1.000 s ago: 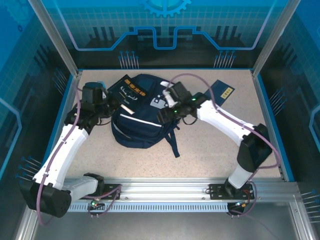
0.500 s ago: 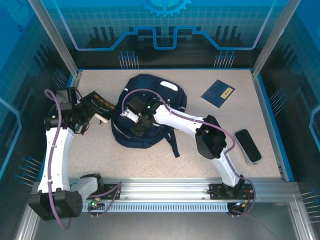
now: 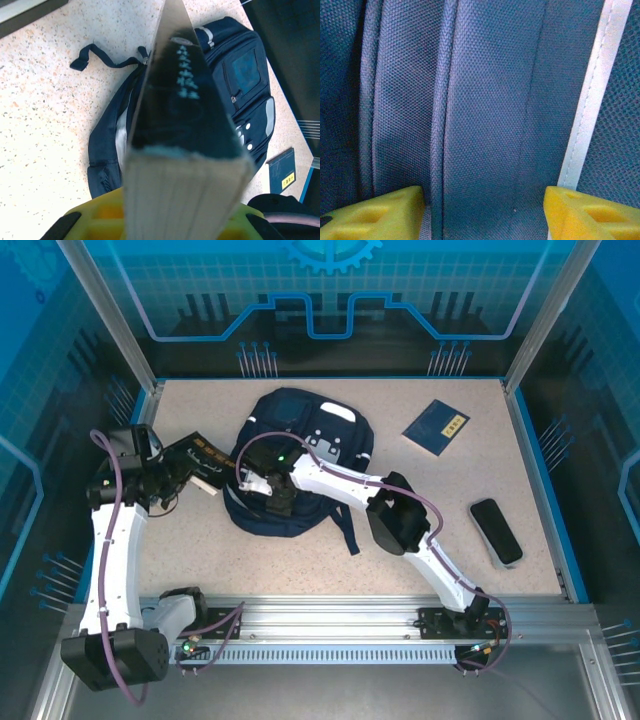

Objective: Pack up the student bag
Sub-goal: Open the student bag at the top-center of the table, then place the book in the student bag.

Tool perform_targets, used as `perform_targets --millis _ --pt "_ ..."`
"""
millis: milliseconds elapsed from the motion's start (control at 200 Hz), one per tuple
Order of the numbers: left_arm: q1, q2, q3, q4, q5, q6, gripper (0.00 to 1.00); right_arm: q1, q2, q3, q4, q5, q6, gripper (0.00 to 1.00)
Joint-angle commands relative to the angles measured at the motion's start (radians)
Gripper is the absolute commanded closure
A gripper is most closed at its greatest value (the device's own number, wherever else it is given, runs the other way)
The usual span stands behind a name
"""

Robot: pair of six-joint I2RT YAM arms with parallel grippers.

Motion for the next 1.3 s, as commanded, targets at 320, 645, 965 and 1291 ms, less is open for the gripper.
perform_targets --millis 320,645,965,1291 --pt "0.010 -0.077 0.054 -0.031 -0.108 0.025 0.93 -0.036 -0.097 -0.002 0.069 0.043 0.030 1.00" --pt "0.010 -0.156 0.104 -0.123 -0.171 0.051 0.93 -0.096 -0.186 0.137 0.079 0.125 0.221 1.00" --pt "0.010 -0.178 0.076 -0.084 0.045 0.034 0.93 -0.154 -0.177 0.334 0.006 0.051 0.385 1.00" --pt "0.008 -0.199 -0.158 0.281 0.396 -0.211 0.95 -0.202 -0.198 0.394 0.011 -0.162 0.508 1.00"
